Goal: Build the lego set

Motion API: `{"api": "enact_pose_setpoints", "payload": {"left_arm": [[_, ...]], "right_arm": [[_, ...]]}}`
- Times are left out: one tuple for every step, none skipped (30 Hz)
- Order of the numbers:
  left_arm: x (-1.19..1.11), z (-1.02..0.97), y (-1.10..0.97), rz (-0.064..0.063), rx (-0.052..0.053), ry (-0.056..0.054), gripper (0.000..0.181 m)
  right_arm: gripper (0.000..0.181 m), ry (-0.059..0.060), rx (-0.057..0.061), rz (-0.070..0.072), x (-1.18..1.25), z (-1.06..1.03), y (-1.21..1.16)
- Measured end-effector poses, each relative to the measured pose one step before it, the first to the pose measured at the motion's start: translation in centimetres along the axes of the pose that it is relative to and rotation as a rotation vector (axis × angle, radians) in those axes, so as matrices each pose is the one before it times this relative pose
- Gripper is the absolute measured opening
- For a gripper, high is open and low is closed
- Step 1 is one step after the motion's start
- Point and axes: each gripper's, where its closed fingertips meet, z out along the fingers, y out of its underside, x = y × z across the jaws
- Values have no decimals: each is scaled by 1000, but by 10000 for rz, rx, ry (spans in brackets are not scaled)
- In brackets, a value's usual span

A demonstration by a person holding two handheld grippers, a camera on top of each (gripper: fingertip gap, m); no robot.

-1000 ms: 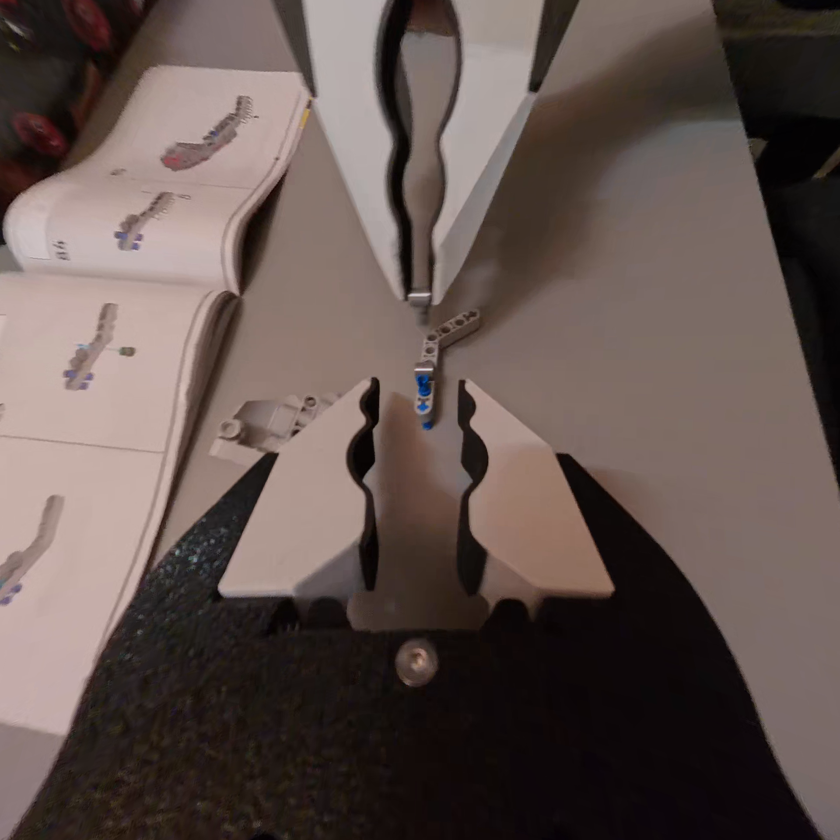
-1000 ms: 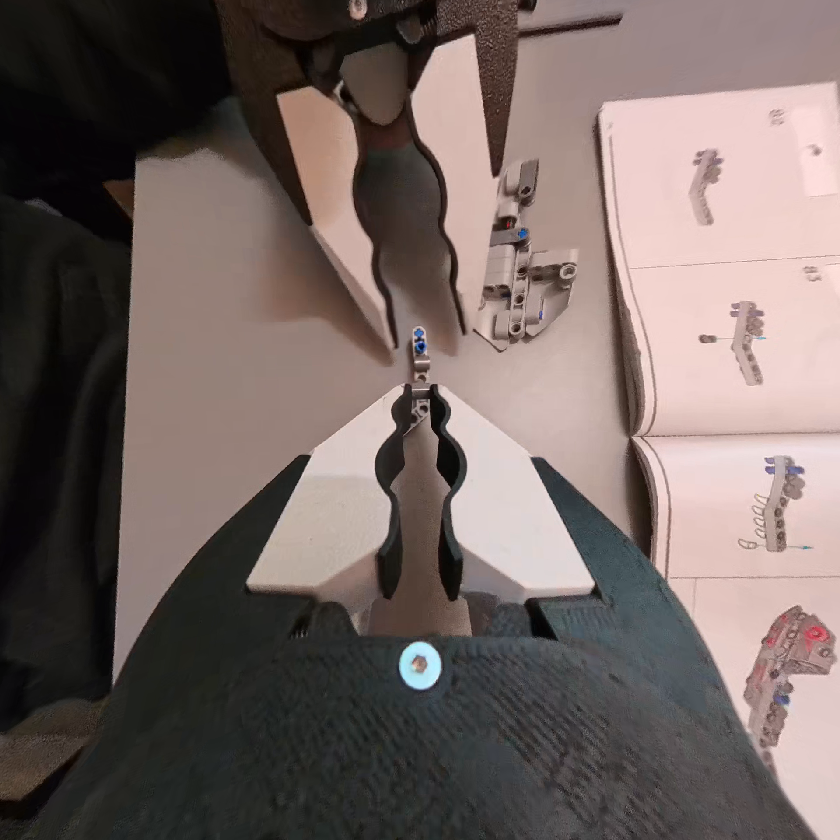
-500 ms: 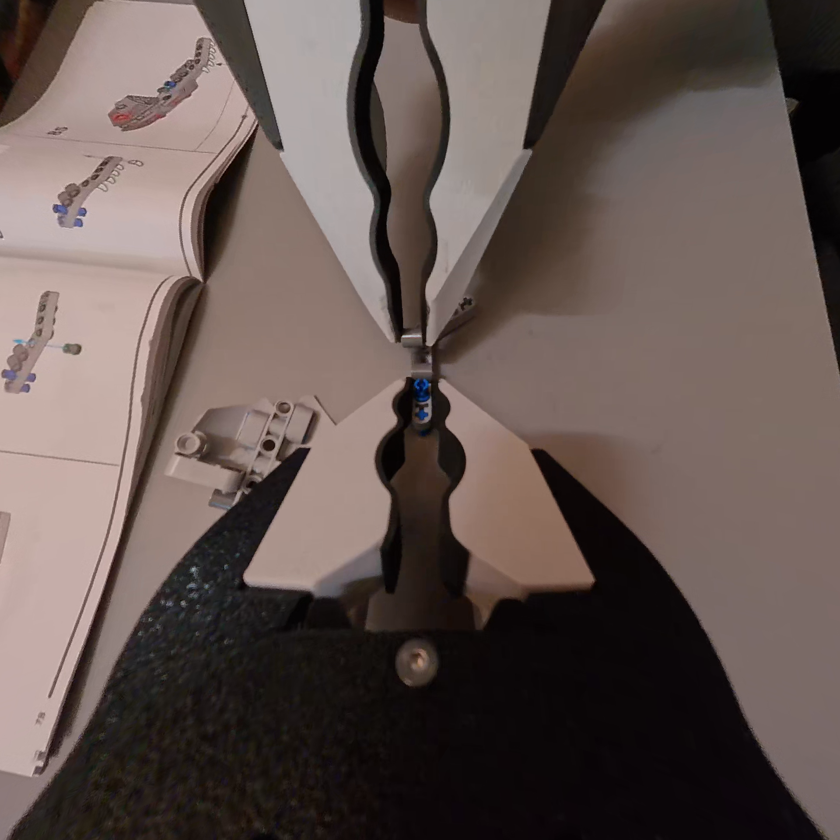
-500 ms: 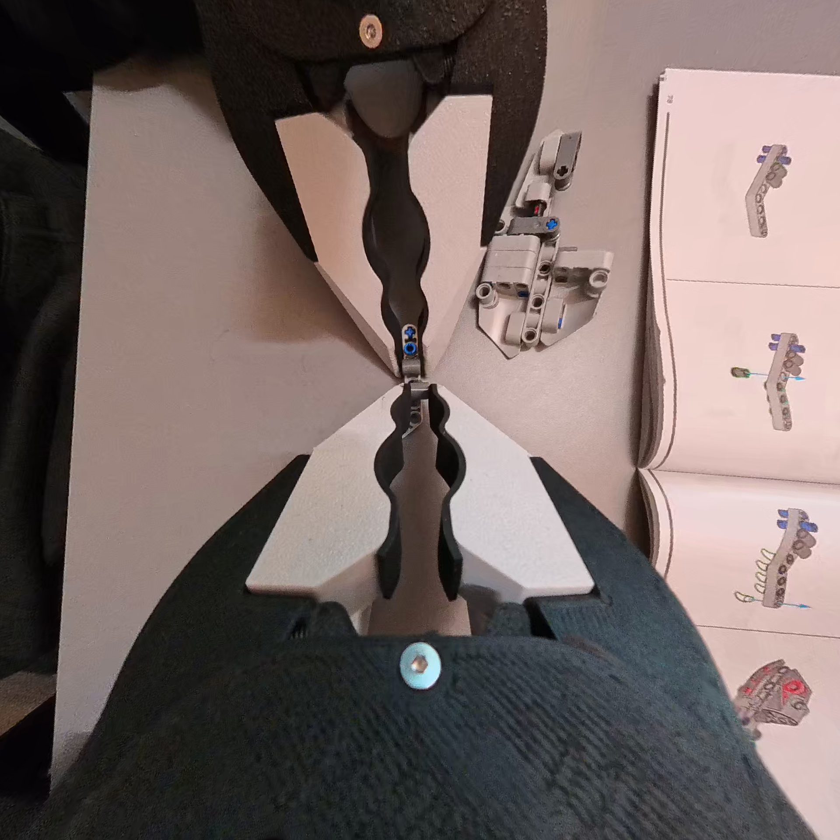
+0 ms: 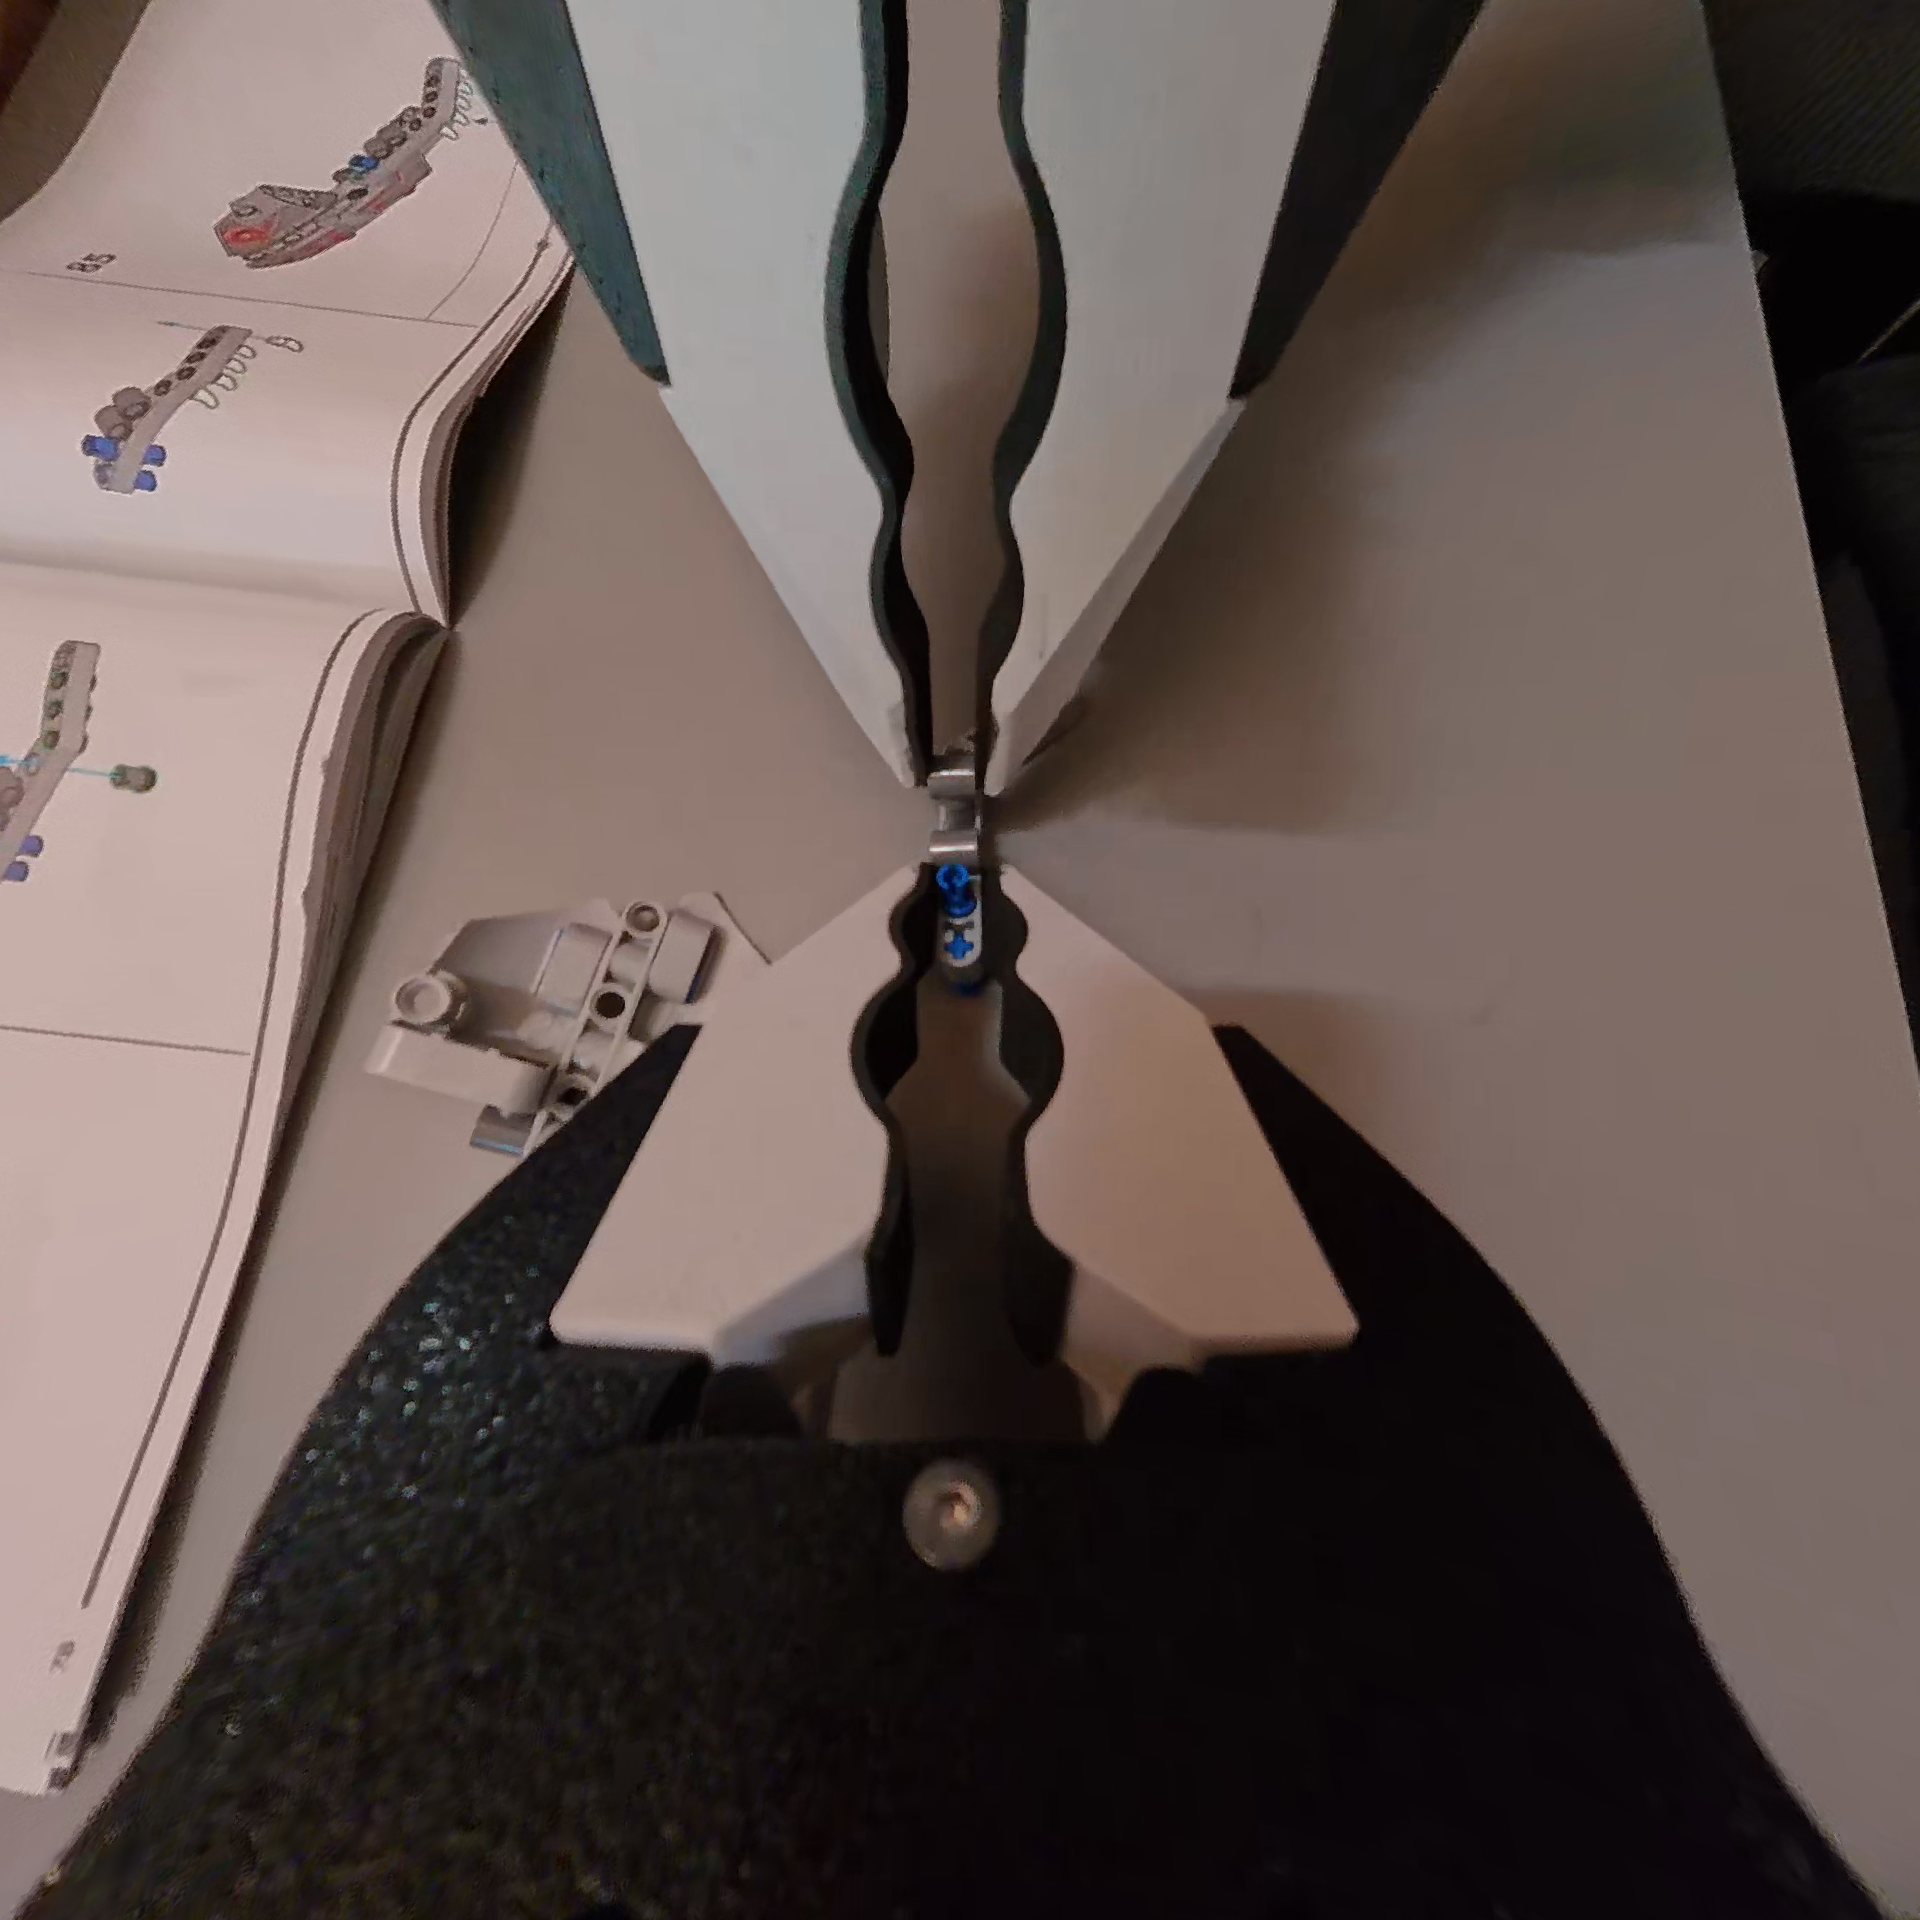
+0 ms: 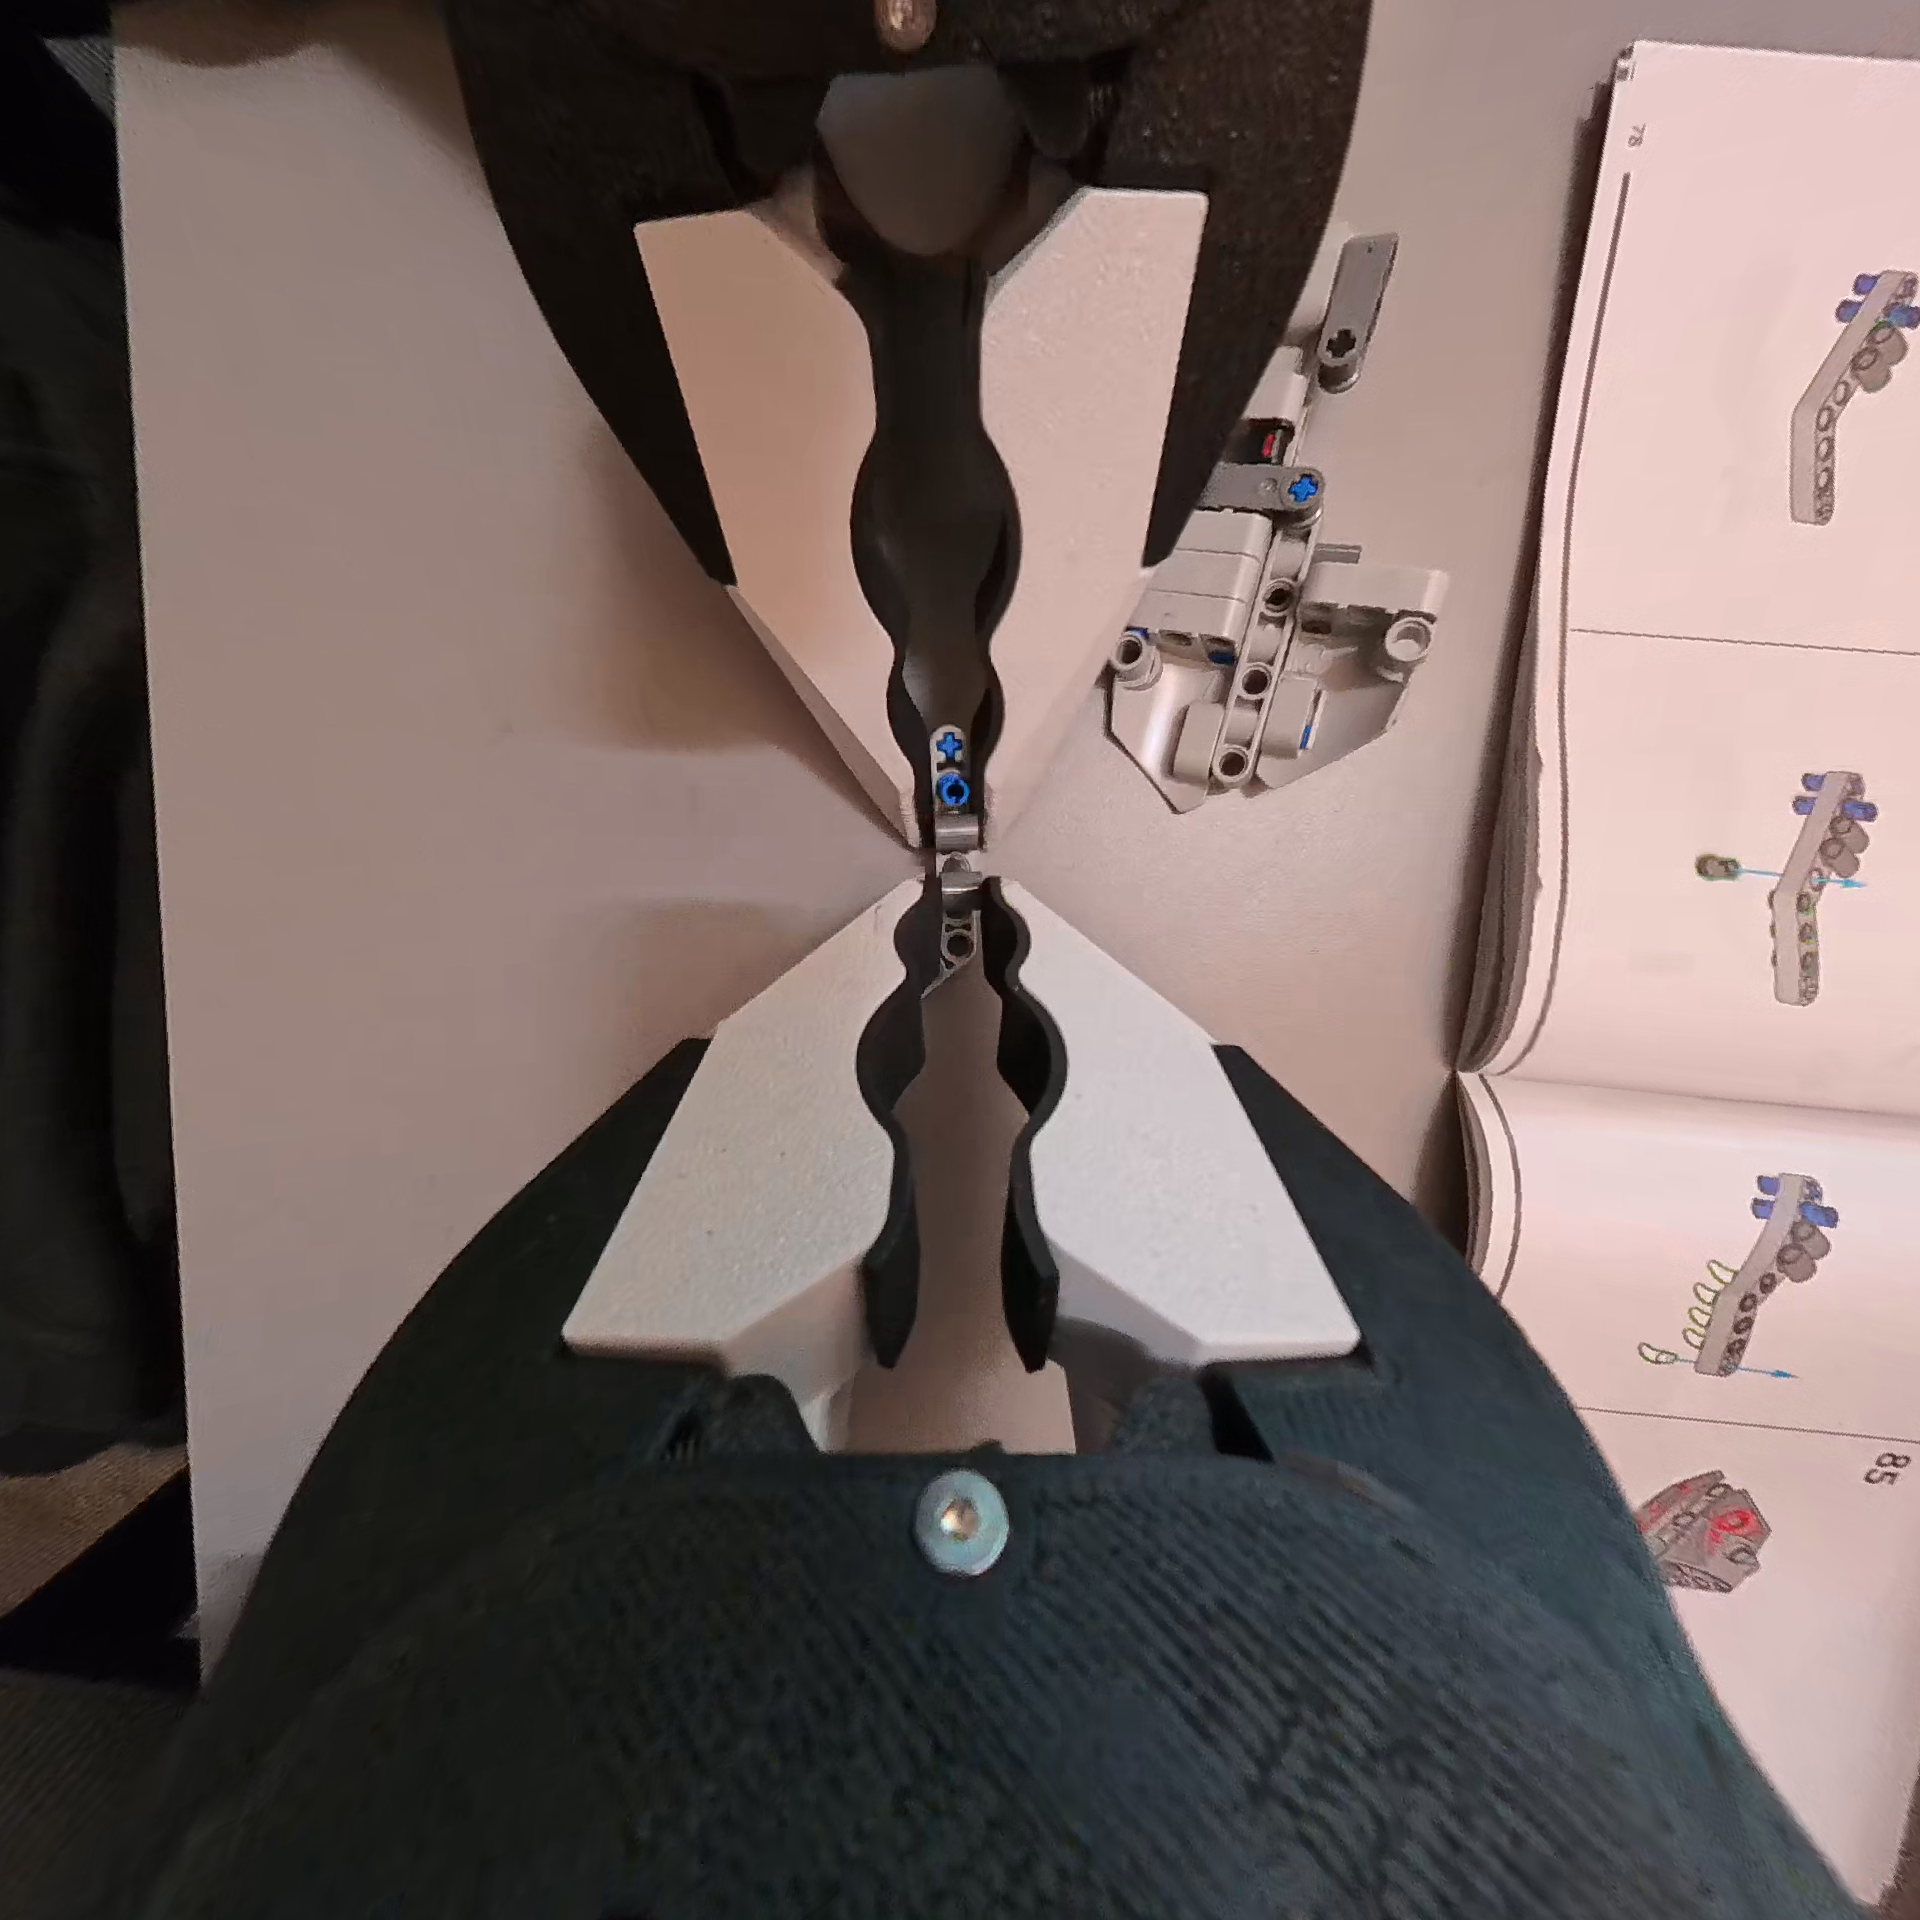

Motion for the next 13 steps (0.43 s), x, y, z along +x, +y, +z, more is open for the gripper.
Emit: {"api": "enact_pose_setpoints", "payload": {"left_arm": [[-62,-130,118,125,0,-53,8],[-116,-159,121,95,-7,-95,9],[-19,-128,108,54,-9,-20,10],[-33,-76,63,-38,8,-5,10],[-11,-16,31,-107,-2,22,10],[14,0,4,-81,-6,35,10],[37,11,-5,-34,-8,41,8],[83,-7,17,-19,-16,65,5],[0,5,8,8,1,18,5],[11,5,5,-2,4,28,5],[4,0,-1,-28,-1,25,5],[6,-4,3,-17,0,17,5],[4,-5,3,-15,0,17,5]], "right_arm": [[6,68,-72,-6,13,67,10],[7,14,-42,27,-31,54,-17],[7,11,-37,-2,-2,41,-14],[7,9,-59,-41,0,23,-1],[7,12,-58,-51,9,19,-16],[6,0,-43,-17,5,36,-54],[6,-38,-48,26,5,19,-50],[6,-54,-22,9,13,28,-93],[6,-33,-12,20,58,18,-99],[6,-103,-100,60,-11,11,15],[6,-100,-109,38,-2,5,18],[6,-101,-114,36,-4,3,15],[6,-111,-91,42,2,7,-4]]}}
